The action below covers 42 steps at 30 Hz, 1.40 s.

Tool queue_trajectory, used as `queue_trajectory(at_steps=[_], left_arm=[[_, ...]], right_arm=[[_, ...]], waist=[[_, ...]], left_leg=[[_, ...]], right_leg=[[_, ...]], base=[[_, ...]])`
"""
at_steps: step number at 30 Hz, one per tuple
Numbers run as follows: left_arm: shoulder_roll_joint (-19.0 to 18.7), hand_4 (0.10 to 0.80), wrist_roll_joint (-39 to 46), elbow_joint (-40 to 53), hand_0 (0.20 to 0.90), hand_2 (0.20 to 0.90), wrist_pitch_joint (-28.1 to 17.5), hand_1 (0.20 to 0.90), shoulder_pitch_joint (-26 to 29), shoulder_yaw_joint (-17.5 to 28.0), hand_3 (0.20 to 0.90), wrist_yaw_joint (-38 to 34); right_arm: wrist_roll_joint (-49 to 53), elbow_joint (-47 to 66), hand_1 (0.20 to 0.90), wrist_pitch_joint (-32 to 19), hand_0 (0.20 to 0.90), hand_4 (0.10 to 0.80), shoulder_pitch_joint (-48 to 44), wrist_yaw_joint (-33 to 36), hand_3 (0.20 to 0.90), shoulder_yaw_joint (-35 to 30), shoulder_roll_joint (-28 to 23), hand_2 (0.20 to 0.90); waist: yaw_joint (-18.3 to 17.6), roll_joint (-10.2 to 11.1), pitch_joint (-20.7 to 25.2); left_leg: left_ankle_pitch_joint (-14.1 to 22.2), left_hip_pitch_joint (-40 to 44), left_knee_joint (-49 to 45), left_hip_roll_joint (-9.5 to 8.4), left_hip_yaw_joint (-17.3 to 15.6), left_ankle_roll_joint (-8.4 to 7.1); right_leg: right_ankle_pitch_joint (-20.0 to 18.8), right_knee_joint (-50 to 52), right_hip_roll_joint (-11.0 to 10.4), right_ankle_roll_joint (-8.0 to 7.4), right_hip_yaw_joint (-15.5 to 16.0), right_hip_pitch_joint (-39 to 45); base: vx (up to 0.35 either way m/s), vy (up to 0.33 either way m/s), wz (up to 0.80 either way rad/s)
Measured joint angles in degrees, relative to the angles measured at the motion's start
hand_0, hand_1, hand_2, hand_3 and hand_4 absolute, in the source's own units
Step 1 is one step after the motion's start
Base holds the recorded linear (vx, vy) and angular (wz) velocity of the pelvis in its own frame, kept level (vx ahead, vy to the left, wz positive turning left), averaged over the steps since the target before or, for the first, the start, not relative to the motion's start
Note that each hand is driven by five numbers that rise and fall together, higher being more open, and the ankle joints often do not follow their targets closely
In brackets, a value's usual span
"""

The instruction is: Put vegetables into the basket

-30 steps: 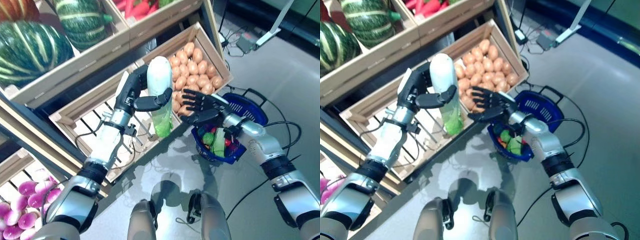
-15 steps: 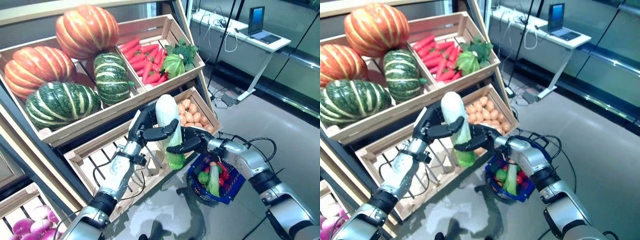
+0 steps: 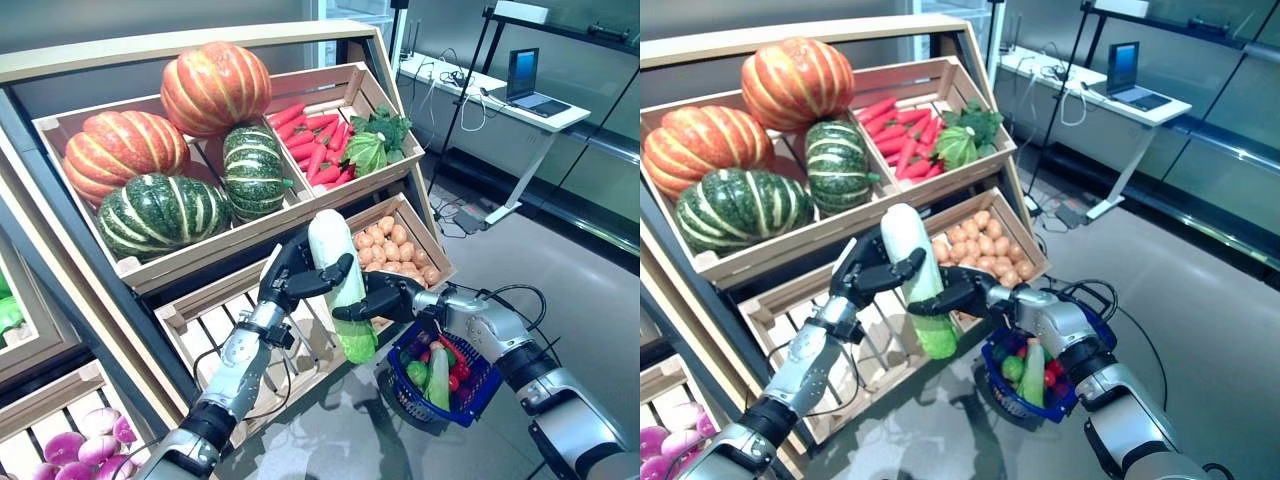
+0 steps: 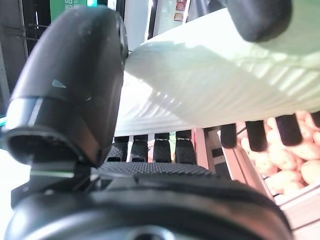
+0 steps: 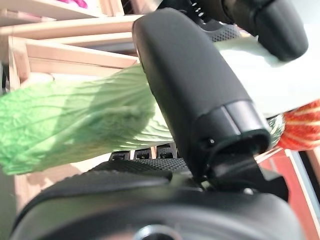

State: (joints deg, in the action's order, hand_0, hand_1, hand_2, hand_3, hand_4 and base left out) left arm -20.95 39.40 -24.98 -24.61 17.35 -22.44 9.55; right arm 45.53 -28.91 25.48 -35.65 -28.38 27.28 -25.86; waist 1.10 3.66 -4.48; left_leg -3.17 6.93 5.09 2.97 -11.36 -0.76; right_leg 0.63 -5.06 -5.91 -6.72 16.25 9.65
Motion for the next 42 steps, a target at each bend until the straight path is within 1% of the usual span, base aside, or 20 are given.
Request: queue_trajectory(at_steps=[3,8,9,10,15,18,20,23,24,26,28,31,32,34,39,40,41,42], left_arm=[[-0.02,0.400,3.37,-0.56,0.300,0.300,1.15,0.300,-0.01,-0.72,0.300,0.04],[-0.02,0.400,4.81,-0.55,0.300,0.300,1.53,0.300,-0.03,-0.81,0.300,0.20],[-0.04,0.445,4.87,-0.55,0.368,0.368,1.66,0.368,-0.03,-0.76,0.368,0.20],[-0.07,0.800,4.87,-0.54,0.900,0.900,1.83,0.900,-0.03,-0.76,0.900,0.21],[-0.85,0.800,4.62,-0.02,0.900,0.900,5.43,0.900,-0.04,-1.02,0.900,1.73],[-1.58,0.800,0.43,1.85,0.900,0.900,6.69,0.900,-0.37,-1.72,0.900,2.77],[-3.21,0.800,-2.82,2.13,0.900,0.900,7.70,0.900,-0.37,-1.77,0.900,3.73],[-5.65,0.800,-4.52,2.17,0.900,0.900,9.09,0.900,-0.37,-1.85,0.900,4.80],[-6.46,0.800,-4.82,2.17,0.900,0.900,9.08,0.900,-0.37,-1.81,0.900,4.99],[-8.13,0.800,-4.82,2.19,0.900,0.900,9.07,0.900,-0.37,-1.25,0.900,5.37],[-9.32,0.800,-4.83,1.97,0.900,0.900,9.07,0.900,-0.38,0.27,0.900,5.31],[-10.33,0.800,-4.88,0.83,0.900,0.900,9.03,0.900,-0.55,3.77,0.900,4.15],[-10.66,0.800,-4.88,0.33,0.900,0.900,9.01,0.900,-0.62,4.73,0.900,3.69],[-10.86,0.800,-5.05,-1.18,0.900,0.900,8.67,0.900,-0.66,5.85,0.900,3.10],[-11.07,0.800,-7.29,-5.08,0.900,0.900,8.58,0.900,-0.67,5.88,0.900,0.57],[-11.08,0.800,-7.91,-5.96,0.900,0.900,8.05,0.900,-0.39,5.77,0.900,-0.42],[-11.25,0.800,-8.30,-7.68,0.900,0.900,6.66,0.900,1.05,5.33,0.900,-1.24],[-11.96,0.800,-8.32,-9.97,0.900,0.900,5.41,0.900,5.05,4.45,0.900,-2.29]], right_arm=[[-0.01,-0.50,0.300,-0.02,0.300,0.400,0.02,-0.51,0.300,0.83,0.09,0.300],[0.68,-1.44,0.300,-0.59,0.300,0.400,0.31,0.24,0.300,0.86,1.55,0.300],[1.07,-1.55,0.300,-0.60,0.300,0.400,0.44,0.27,0.300,0.86,1.65,0.300],[2.07,-1.63,0.300,-0.63,0.300,0.400,0.88,0.31,0.300,0.86,1.78,0.300],[2.12,-2.50,0.300,-3.62,0.300,0.400,3.65,1.93,0.300,0.64,1.74,0.300],[2.24,-3.90,0.300,-5.38,0.300,0.400,5.01,2.60,0.300,-0.60,1.73,0.300],[2.18,-4.40,0.300,-5.88,0.300,0.400,6.72,2.61,0.300,-2.32,1.67,0.300],[2.17,-7.27,0.300,-6.99,0.300,0.400,7.97,2.63,0.300,-3.17,1.64,0.300],[2.19,-10.52,0.300,-7.00,0.300,0.400,8.23,2.97,0.300,-5.47,1.65,0.300],[2.06,-18.71,0.300,-7.53,0.300,0.400,8.36,6.04,0.300,-11.67,1.29,0.300],[1.70,-23.94,0.300,-8.34,0.300,0.400,9.30,8.70,0.300,-15.42,-2.01,0.300],[-0.73,-28.30,0.300,-8.45,0.300,0.400,9.62,10.34,0.300,-16.21,-8.11,0.300],[-0.74,-29.57,0.300,-8.45,0.300,0.400,9.83,10.91,0.300,-17.33,-9.41,0.300],[-1.49,-32.51,0.300,-9.37,0.300,0.400,10.08,12.06,0.300,-20.38,-10.06,0.300],[-2.47,-36.98,0.300,-11.48,0.300,0.400,10.06,17.64,0.300,-21.12,-10.68,0.300],[-2.34,-38.08,0.300,-12.33,0.300,0.400,9.57,18.84,0.300,-22.04,-10.67,0.300],[-2.07,-39.31,0.300,-13.28,0.300,0.400,8.07,20.46,0.300,-22.45,-10.84,0.300],[-1.03,-41.02,0.300,-14.45,0.300,0.400,4.79,22.31,0.300,-22.56,-11.54,0.300]], waist=[[-0.01,0.07,0.58],[0.04,0.13,1.14],[0.02,0.13,1.14],[-0.04,0.14,1.15],[-0.05,0.15,1.15],[-0.18,0.13,1.14],[-0.37,0.10,1.12],[-1.18,0.05,1.09],[-1.21,0.01,1.06],[-0.61,-0.08,1.00],[-0.02,-0.40,0.79],[-0.20,-1.34,0.20],[-0.38,-1.56,0.08],[-0.80,-1.65,0.05],[-1.10,-2.15,-0.47],[-0.91,-2.56,-1.22],[-0.74,-3.05,-2.74],[-0.25,-3.46,-5.85]], left_leg=[[-0.09,-0.01,0.00,0.00,0.10,0.01],[-0.16,0.00,0.00,-0.02,0.28,0.05],[-0.16,0.01,0.00,-0.01,0.30,0.05],[-0.17,0.03,0.00,-0.02,0.36,0.05],[-0.27,0.04,0.00,-0.07,0.44,0.14],[-0.27,0.14,0.01,-0.06,0.39,0.14],[-0.27,0.22,0.02,-0.01,0.28,0.14],[-0.26,0.25,0.02,0.01,0.18,0.14],[-0.26,0.24,0.02,-0.03,0.17,0.15],[-0.25,0.25,0.02,-0.06,0.09,0.16],[-0.23,0.25,0.03,-0.10,0.07,0.18],[-0.21,0.52,0.07,-0.08,0.10,0.17],[-0.20,0.63,0.07,-0.01,-0.09,0.17],[-0.20,0.86,0.07,0.06,-0.34,0.17],[-0.20,0.82,-0.12,0.15,-0.85,0.15],[0.05,-0.57,-1.51,0.31,-1.05,0.20],[0.98,-4.16,-5.32,0.73,-1.29,0.24],[2.82,-10.52,-12.53,1.59,-1.17,0.39]], right_leg=[[-0.01,0.00,0.00,0.00,0.06,0.04],[0.00,0.00,0.00,0.00,0.14,0.17],[0.00,0.00,0.01,0.00,0.14,0.19],[0.00,0.00,0.01,0.00,0.14,0.24],[0.00,0.00,-0.02,0.01,0.09,0.38],[0.00,-0.01,-0.02,0.01,-0.02,0.39],[0.01,0.00,0.00,0.01,-0.13,0.40],[0.01,0.00,0.00,0.01,-0.22,0.38],[0.00,-0.01,-0.03,0.01,-0.22,0.38],[0.01,-0.01,-0.06,0.00,-0.23,0.39],[0.01,-0.02,-0.07,-0.01,-0.35,0.38],[-0.01,-0.02,-0.03,-0.03,-0.65,0.50],[-0.02,-0.02,0.03,-0.01,-0.92,0.51],[-0.03,-0.02,0.12,0.00,-1.33,0.58],[-0.20,0.30,0.10,0.09,-1.86,0.20],[0.10,1.88,-0.05,0.25,-1.94,-1.43],[0.90,5.65,-0.36,0.41,-1.89,-4.84],[2.98,12.78,-1.11,1.26,-1.25,-11.08]], base=[[0.000,0.000,0.00],[0.027,0.003,0.02],[0.000,0.000,0.00],[0.000,0.000,0.00],[0.030,0.007,0.03],[0.041,0.001,-0.02],[0.000,0.000,0.00],[0.000,0.000,0.00],[0.036,-0.015,0.01],[0.048,-0.013,0.00],[0.049,-0.008,0.00],[0.084,-0.001,-0.05],[0.054,-0.009,-0.09],[0.043,-0.012,-0.08],[-0.106,-0.023,-0.05],[-0.524,-0.062,-0.06],[-0.484,-0.051,-0.01],[-0.391,-0.043,0.06]])
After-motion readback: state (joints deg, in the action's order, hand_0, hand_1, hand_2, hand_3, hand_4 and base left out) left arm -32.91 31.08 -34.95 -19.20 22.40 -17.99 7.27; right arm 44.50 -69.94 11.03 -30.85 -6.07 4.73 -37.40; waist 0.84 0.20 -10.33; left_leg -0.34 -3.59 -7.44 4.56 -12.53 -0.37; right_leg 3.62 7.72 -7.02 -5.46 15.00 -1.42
